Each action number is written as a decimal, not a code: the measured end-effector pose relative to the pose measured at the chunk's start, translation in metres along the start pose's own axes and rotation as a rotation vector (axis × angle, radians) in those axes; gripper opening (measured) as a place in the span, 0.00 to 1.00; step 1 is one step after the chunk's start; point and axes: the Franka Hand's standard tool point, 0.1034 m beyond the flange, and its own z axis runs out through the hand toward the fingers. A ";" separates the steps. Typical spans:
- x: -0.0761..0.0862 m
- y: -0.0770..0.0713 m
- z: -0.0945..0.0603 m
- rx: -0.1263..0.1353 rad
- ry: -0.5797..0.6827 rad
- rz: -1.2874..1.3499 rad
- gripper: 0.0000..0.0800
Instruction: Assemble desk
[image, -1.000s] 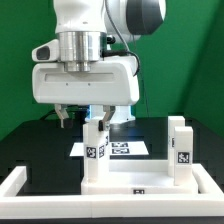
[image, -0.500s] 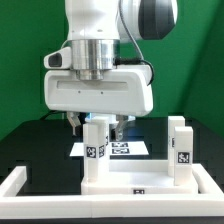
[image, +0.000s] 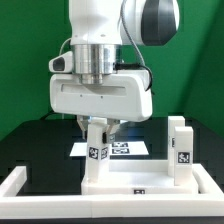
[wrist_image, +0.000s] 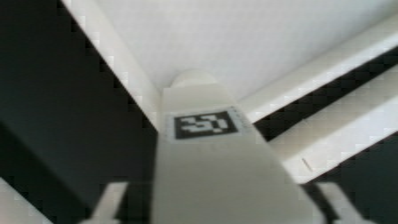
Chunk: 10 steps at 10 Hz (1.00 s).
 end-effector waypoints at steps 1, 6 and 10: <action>0.000 0.000 0.000 0.000 0.000 0.072 0.36; 0.006 -0.012 0.002 0.007 0.009 0.596 0.36; 0.003 -0.031 0.004 0.126 0.024 1.247 0.36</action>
Offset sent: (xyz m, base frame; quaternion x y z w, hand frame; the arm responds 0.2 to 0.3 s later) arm 0.0000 0.0000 0.0000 0.0000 0.0000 0.1938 0.9810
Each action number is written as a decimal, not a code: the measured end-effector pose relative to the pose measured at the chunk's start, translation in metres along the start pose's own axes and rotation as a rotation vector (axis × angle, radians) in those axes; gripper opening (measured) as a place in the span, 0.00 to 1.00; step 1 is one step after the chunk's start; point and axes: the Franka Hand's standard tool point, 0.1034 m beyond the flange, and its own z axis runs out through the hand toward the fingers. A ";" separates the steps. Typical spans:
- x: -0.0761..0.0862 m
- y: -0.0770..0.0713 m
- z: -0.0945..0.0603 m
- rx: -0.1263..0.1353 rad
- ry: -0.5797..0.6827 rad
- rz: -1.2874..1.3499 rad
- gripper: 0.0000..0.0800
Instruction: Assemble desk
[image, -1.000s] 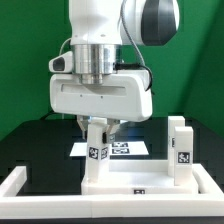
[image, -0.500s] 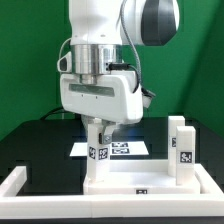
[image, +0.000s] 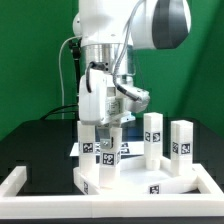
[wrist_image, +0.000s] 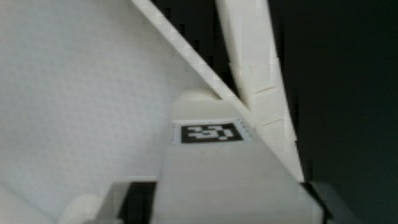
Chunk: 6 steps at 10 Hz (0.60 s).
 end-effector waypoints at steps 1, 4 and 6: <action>0.003 0.000 0.000 0.020 -0.008 0.086 0.36; 0.004 0.000 0.000 0.018 -0.004 0.039 0.62; -0.001 0.006 0.000 -0.036 0.034 -0.384 0.76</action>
Offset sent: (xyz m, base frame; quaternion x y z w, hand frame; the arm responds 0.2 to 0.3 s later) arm 0.0000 0.0000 0.0000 0.0000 0.0000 -0.0650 0.9979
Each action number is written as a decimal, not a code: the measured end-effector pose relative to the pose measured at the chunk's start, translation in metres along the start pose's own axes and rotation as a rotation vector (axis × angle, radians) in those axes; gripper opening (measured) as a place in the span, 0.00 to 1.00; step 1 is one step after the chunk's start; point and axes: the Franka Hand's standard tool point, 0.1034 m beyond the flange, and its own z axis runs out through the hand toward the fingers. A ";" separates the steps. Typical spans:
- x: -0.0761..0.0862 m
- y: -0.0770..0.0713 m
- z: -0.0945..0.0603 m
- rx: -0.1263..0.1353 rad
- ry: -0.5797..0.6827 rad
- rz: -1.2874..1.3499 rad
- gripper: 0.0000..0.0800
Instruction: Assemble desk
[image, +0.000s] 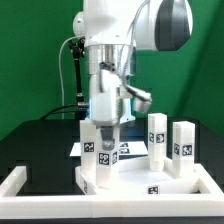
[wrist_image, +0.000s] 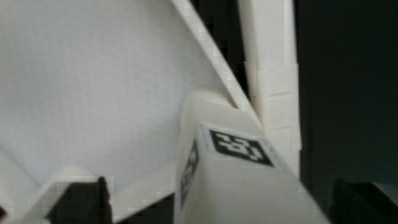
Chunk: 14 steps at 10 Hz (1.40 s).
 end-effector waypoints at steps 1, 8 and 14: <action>-0.005 0.004 0.004 -0.007 -0.002 -0.139 0.80; -0.001 0.003 0.004 -0.018 0.015 -0.820 0.81; -0.001 0.003 0.005 -0.016 0.016 -0.607 0.36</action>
Offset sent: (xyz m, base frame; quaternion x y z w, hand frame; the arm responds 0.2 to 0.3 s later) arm 0.0000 0.0000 0.0000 0.0000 0.0000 -0.1938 0.9810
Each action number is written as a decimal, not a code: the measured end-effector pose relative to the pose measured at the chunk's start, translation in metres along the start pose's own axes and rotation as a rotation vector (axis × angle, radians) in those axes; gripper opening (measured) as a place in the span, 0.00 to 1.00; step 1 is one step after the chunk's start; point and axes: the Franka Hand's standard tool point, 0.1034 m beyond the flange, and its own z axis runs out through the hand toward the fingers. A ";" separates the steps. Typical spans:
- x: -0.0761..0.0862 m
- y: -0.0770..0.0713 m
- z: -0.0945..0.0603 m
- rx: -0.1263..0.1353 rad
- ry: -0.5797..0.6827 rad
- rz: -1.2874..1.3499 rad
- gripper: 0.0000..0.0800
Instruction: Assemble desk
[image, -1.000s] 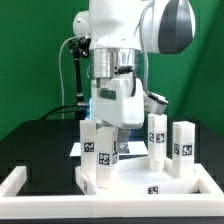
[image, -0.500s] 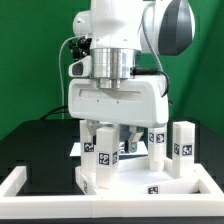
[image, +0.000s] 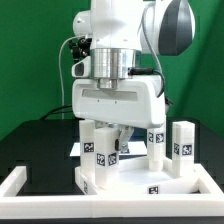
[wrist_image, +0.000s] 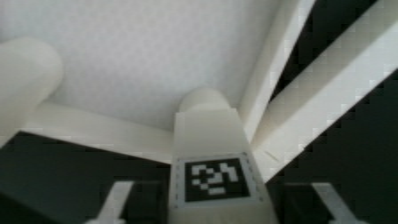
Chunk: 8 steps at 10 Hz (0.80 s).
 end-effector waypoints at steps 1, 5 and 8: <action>0.003 0.000 0.000 -0.003 0.002 0.118 0.36; 0.006 -0.010 0.003 -0.011 -0.037 0.770 0.36; 0.012 -0.011 0.004 0.059 -0.041 1.144 0.36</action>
Offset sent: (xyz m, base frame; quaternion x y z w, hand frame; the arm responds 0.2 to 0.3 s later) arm 0.0166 0.0005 -0.0067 -0.0254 -0.0028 0.4394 0.8979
